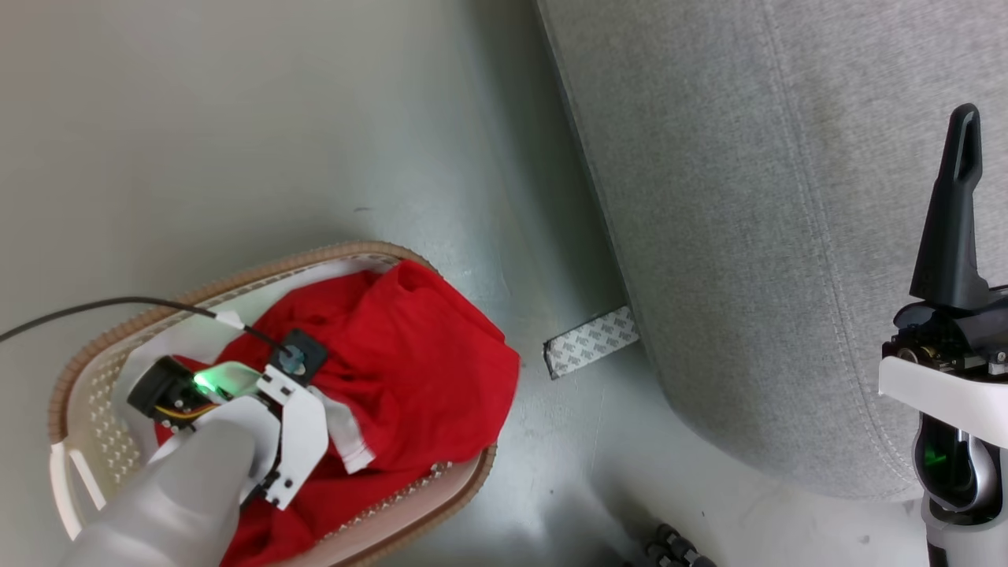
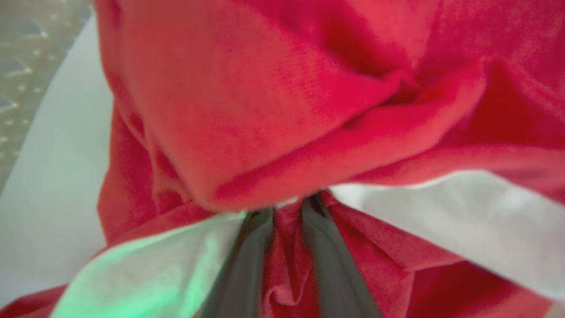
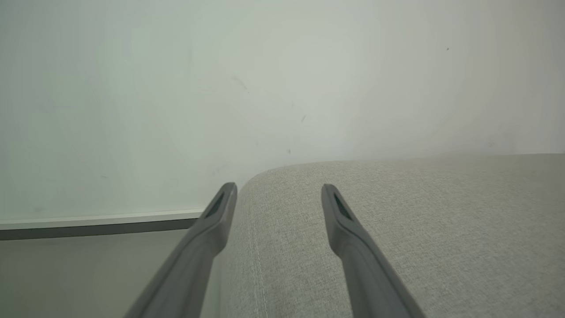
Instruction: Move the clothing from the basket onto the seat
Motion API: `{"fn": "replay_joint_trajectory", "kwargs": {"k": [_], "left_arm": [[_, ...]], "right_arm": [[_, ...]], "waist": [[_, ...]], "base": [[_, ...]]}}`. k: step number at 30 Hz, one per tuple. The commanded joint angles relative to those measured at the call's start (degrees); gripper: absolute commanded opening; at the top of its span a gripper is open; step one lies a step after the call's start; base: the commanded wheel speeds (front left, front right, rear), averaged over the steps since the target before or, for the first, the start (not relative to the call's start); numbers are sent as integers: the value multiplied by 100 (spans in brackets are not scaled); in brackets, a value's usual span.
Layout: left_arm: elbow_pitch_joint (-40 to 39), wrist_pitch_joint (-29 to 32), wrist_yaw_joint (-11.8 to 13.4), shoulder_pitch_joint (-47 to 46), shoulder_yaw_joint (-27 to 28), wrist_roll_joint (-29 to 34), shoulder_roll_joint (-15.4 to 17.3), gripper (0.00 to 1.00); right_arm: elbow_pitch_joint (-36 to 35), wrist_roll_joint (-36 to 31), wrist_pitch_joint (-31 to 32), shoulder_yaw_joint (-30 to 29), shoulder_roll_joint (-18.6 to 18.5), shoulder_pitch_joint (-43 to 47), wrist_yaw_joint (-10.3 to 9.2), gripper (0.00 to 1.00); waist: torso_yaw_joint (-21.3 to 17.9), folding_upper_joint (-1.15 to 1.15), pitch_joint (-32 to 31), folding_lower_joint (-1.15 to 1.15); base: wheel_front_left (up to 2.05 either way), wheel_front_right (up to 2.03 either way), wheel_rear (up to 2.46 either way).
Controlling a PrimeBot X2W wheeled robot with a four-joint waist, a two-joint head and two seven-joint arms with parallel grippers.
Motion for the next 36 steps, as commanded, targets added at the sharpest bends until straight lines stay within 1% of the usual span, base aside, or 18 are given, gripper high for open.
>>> {"fn": "replay_joint_trajectory", "kwargs": {"k": [1, 5, 8, 17, 22, 24, 28, 30, 36], "left_arm": [[30, -114, 0, 48, -69, -68, -28, 0], [41, -352, 0, 92, -87, -240, -90, 0], [117, -621, 0, 219, -44, -378, -214, 0], [352, -1627, 16, 768, 254, -847, -831, 0], [250, -1944, 5, 1094, 557, -1267, -1066, 0], [119, -1996, 1, 1209, 629, -1354, -1138, 0], [-236, -2059, 2, 1445, 759, -1453, -1123, 0], [-560, -2055, 12, 1547, 885, -1461, -1096, 0], [-1819, -2054, 165, 2076, 1361, -1346, -894, 0]], "right_arm": [[34, -50, 5, -24, -1, -74, -12, 100], [67, -182, 5, 42, 0, -80, -12, 100], [114, -267, 5, 97, -1, -41, -12, 100], [355, -620, 5, 163, -5, 261, -12, 100], [554, -864, 5, 284, -6, 461, -12, 100], [628, -900, 5, 295, -8, 539, -12, 100], [727, -950, 5, 358, -10, 735, -12, 100], [781, -938, 5, 357, -30, 848, -12, 100], [868, -893, 5, 318, -71, 1181, -12, 100]], "waist": [[24, 0, -99, 0], [81, 0, -327, 0], [184, 0, -682, 0], [788, 0, -2102, 0], [1141, 0, -2833, 0], [1306, 0, -3109, 0], [1593, 0, -3526, 0], [1739, 0, -3695, 0], [2093, 0, -4155, 0]], "base": [[0, 0, 0], [0, 0, 0], [0, 0, 0], [0, 0, 0], [0, 0, 0], [0, 0, 0], [0, 0, 0], [0, 0, 0], [0, 0, 0]]}}
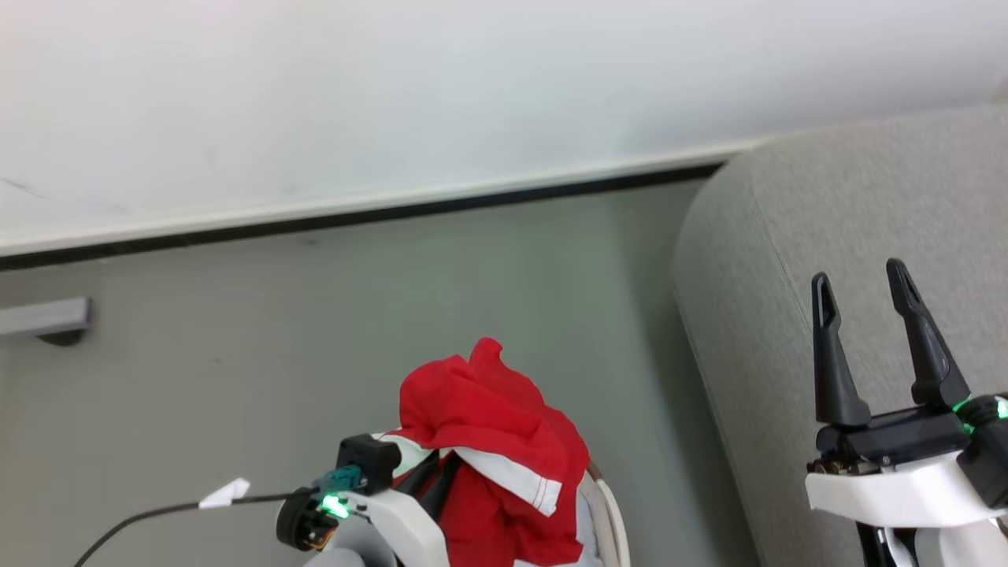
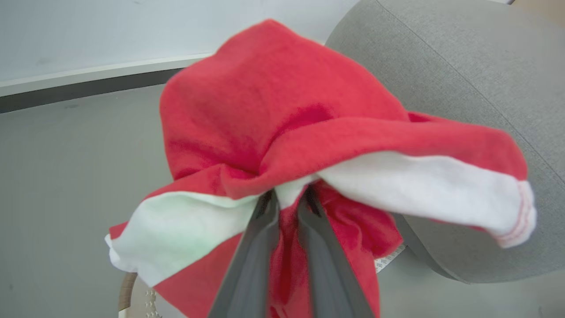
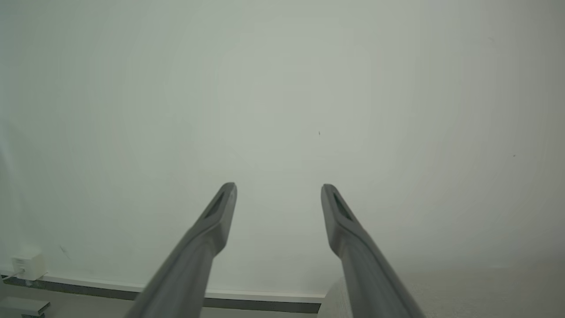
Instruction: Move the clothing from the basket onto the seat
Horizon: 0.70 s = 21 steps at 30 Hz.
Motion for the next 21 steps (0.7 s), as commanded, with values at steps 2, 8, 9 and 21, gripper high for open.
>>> {"fn": "replay_joint_trajectory", "kwargs": {"k": [2, 8, 9, 21], "left_arm": [[-399, -14, 66, 208, 144, 94, 92, 0], [-1599, -15, 227, 557, 505, 70, 295, 0], [-1774, -14, 244, 578, 533, 53, 342, 0], [-3698, 492, 811, 340, 875, 19, 794, 0]], "right_arm": [[20, 42, 5, 7, -32, 140, -12, 100], [66, 107, 5, 41, -42, 361, -12, 100], [69, 108, 5, 47, -41, 398, -12, 100], [108, 195, 5, 242, -3, 638, -12, 100]], "waist": [[379, 0, -453, 1], [595, 0, -812, 1], [625, 0, -861, 1], [674, 0, -1059, 1]], "base": [[0, 0, 0], [0, 0, 0], [0, 0, 0], [0, 0, 0]]}}
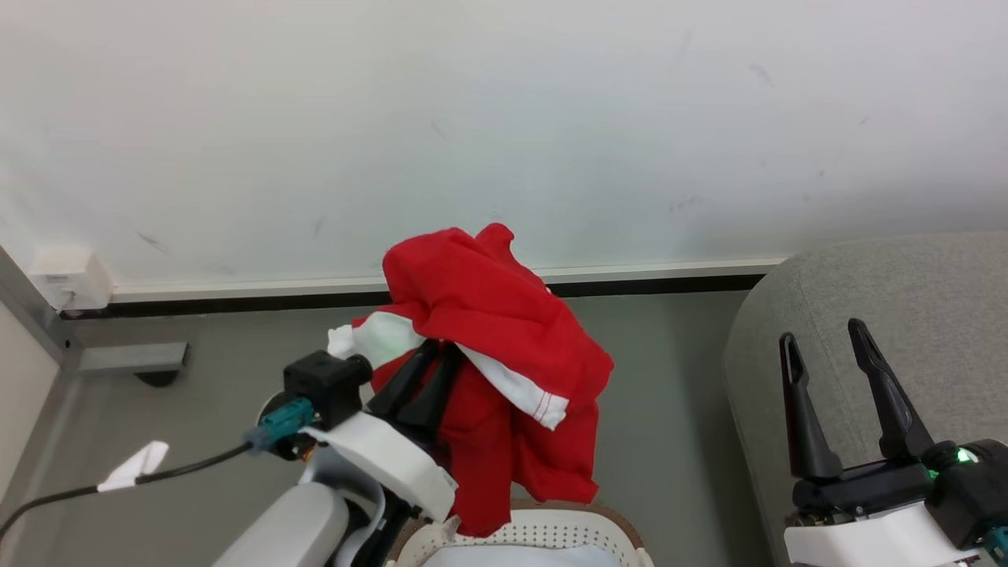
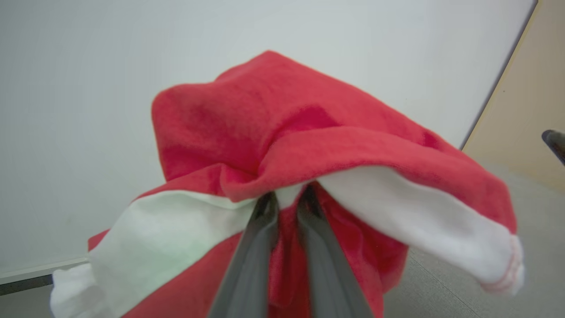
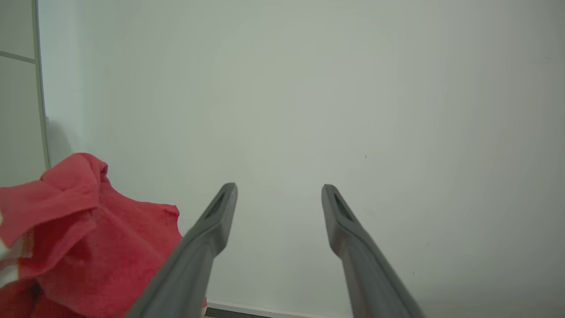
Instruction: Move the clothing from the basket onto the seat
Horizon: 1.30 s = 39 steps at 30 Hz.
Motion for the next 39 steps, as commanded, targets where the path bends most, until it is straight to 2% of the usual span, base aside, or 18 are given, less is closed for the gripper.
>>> {"fn": "replay_joint_trajectory", "kwargs": {"k": [1, 8, 16, 22, 31, 39], "left_arm": [[-121, 43, 49, -56, 48, -35, 57, 0], [-571, 184, 282, 9, 176, -100, 135, 0], [-661, 237, 303, 37, 121, -137, 107, 0], [-598, 247, 265, 44, 57, -187, 58, 0], [-440, 237, 189, 69, -187, -196, -151, 0], [-279, 274, 45, -29, -505, -161, -429, 0]], "right_arm": [[31, 44, 5, 22, 5, 125, -12, 100], [98, 60, 5, 314, 26, 90, -12, 100], [247, 134, 5, 713, -127, -16, -12, 100], [744, 17, 39, 1644, -436, -276, -12, 100], [1473, 26, 77, 2552, -308, -839, -12, 100], [2183, 320, 34, 2962, -139, -1252, -13, 100]], "waist": [[-24, 0, -9, 1], [-145, 0, 2, 1], [-150, 0, 7, 1], [-130, 0, -13, 1], [131, 0, -79, 1], [568, 0, -203, 1]], "base": [[0, 0, 0], [0, 0, 0], [0, 0, 0], [0, 0, 0], [0, 0, 0], [0, 0, 0]]}}
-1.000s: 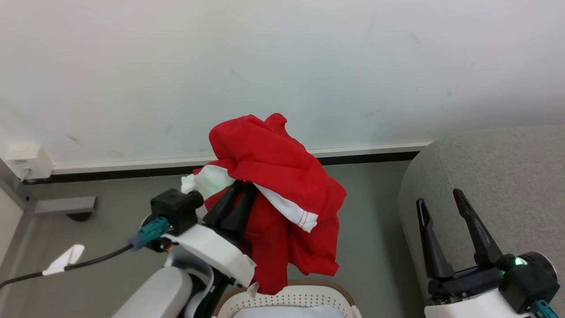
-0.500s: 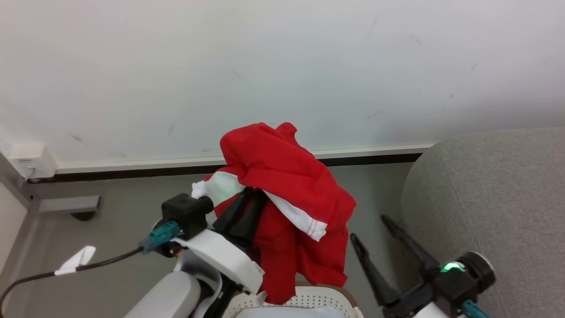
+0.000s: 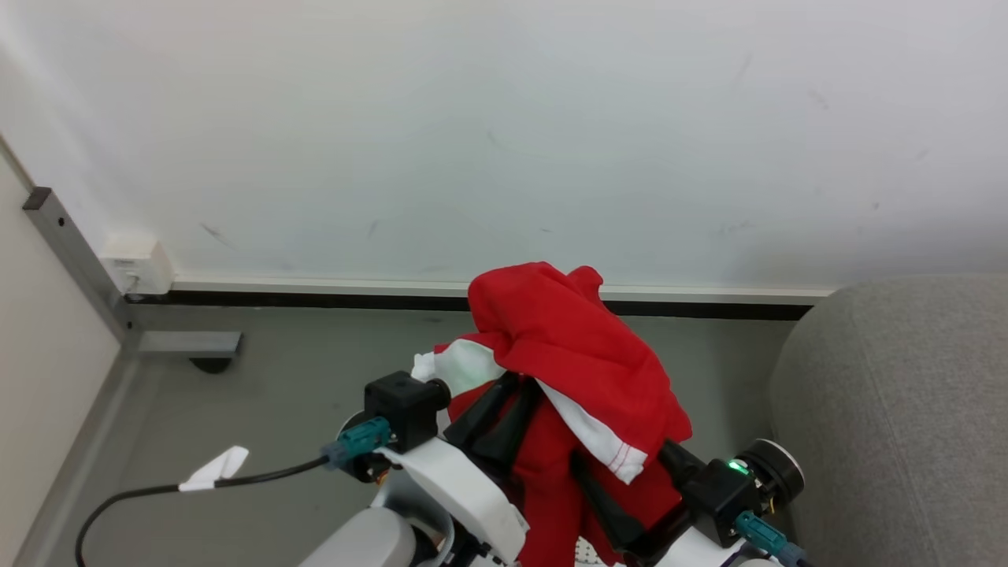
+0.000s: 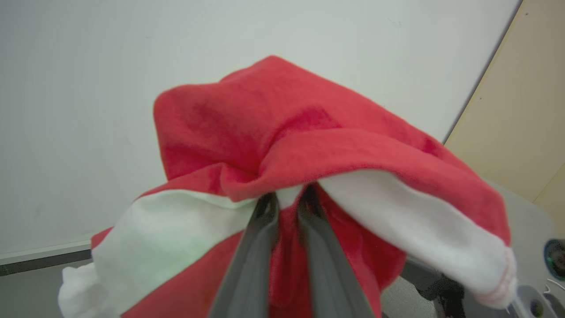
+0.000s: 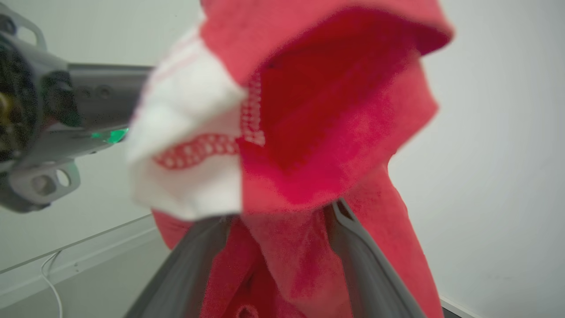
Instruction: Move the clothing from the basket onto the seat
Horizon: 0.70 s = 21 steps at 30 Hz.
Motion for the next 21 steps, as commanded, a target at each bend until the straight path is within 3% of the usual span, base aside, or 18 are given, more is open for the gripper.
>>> {"fn": "replay_joint_trajectory", "kwargs": {"k": [1, 18, 19, 20, 21], "left_arm": [[35, -9, -45, -56, -48, -5, -57, 0], [237, 131, -221, 55, -516, -32, -335, 0], [240, 127, -227, 61, -522, -44, -335, 0], [249, 123, -229, 66, -521, -59, -330, 0], [263, 121, -231, 76, -520, -72, -320, 0]], "right_arm": [[184, 15, -21, 16, 28, -117, -13, 100], [1125, 61, -51, 131, 188, -651, -13, 100], [1136, 75, -51, 154, 189, -659, -13, 51], [1152, 95, -52, 170, 191, -662, -13, 16], [1169, 128, -52, 189, 192, -646, -13, 0]], "waist": [[164, 0, -64, 0], [673, 0, -237, 0], [679, 0, -247, 0], [682, 0, -266, 0], [681, 0, -298, 0]], "base": [[0, 0, 0], [0, 0, 0], [0, 0, 0], [0, 0, 0], [0, 0, 0]]}}
